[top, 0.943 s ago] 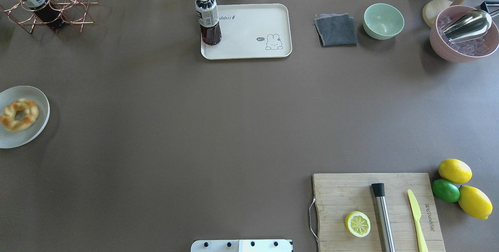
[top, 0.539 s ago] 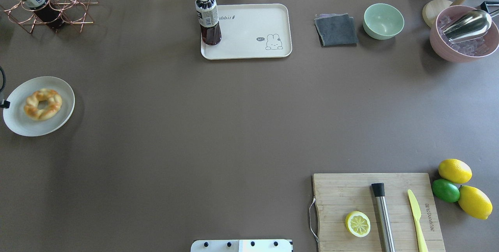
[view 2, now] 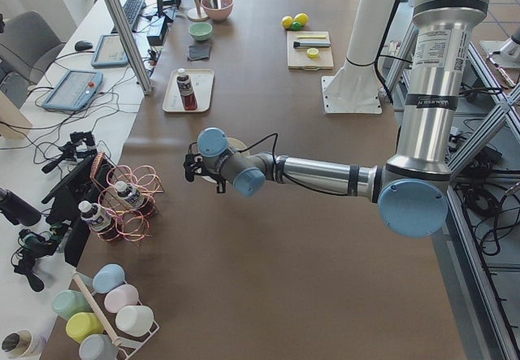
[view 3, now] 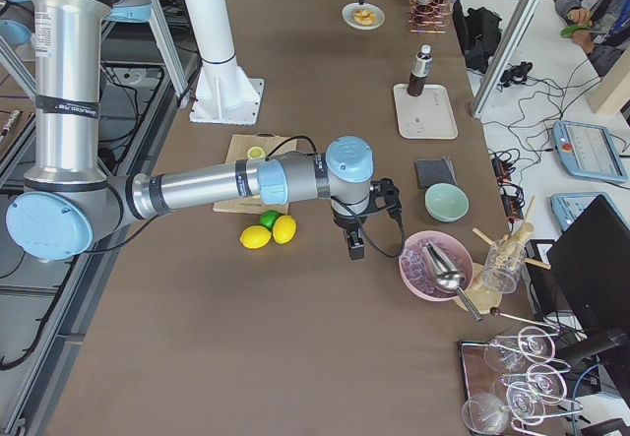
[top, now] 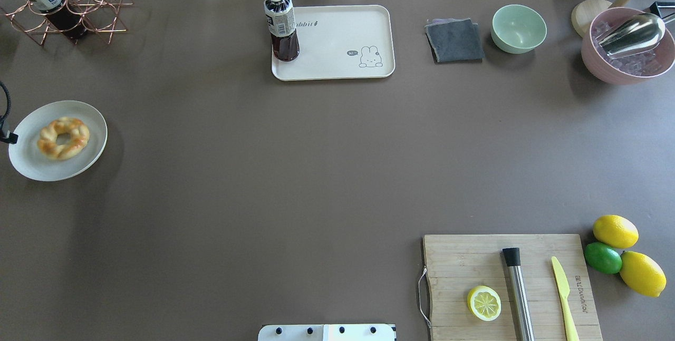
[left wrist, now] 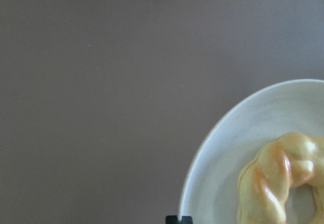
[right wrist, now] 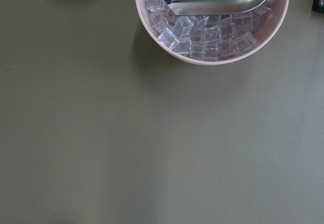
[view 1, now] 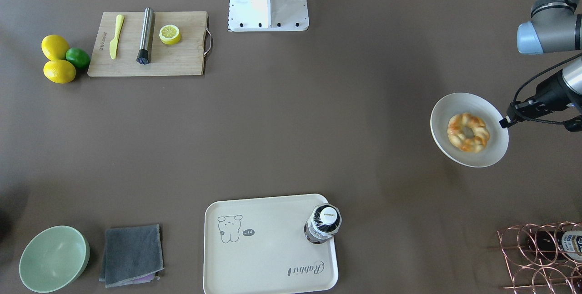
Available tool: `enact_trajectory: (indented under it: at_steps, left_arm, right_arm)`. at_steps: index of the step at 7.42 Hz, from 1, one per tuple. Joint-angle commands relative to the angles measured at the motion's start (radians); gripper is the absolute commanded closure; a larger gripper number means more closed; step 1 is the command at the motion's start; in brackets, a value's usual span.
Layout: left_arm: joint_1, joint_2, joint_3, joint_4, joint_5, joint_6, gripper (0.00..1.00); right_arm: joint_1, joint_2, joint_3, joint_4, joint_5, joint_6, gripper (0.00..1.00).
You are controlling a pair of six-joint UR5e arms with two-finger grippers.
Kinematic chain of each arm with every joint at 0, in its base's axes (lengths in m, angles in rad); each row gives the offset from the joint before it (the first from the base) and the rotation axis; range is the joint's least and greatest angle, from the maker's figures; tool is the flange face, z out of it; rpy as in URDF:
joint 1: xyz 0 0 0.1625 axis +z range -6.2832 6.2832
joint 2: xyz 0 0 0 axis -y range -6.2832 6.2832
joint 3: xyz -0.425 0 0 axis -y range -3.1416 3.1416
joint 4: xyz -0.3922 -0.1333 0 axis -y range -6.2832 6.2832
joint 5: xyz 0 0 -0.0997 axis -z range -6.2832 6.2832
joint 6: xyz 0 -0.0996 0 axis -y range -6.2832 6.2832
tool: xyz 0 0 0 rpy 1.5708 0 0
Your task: Place donut on tray
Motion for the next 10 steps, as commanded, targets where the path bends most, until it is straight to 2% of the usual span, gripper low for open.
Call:
enact_trajectory:
  at_steps: [1, 3, 5, 6, 7, 10]
  left_arm:
    - [0.093, -0.129, -0.065, 0.008, 0.010, -0.202, 1.00]
    - [0.201, -0.252, -0.065, 0.049, 0.064, -0.417, 1.00]
    - [0.219, -0.313, -0.144, 0.239, 0.093, -0.419, 1.00]
    - [0.254, -0.341, -0.183, 0.285, 0.154, -0.448, 1.00]
    - [0.349, -0.374, -0.209, 0.308, 0.231, -0.536, 1.00]
    - [0.455, -0.517, -0.221, 0.424, 0.328, -0.701, 1.00]
  right_arm:
    - [0.000, 0.004, -0.003, 0.000, 0.000, 0.000, 0.00]
    - [0.000, 0.002, -0.001, -0.002, 0.002, 0.002, 0.00]
    - [-0.017, 0.013, 0.006, 0.000, 0.003, 0.062, 0.00]
    - [-0.059, 0.040, 0.037, 0.000, 0.003, 0.200, 0.00]
    - [-0.116, 0.056, 0.075, 0.000, 0.003, 0.321, 0.00]
    - [-0.289, 0.201, 0.086, 0.001, -0.006, 0.689, 0.00]
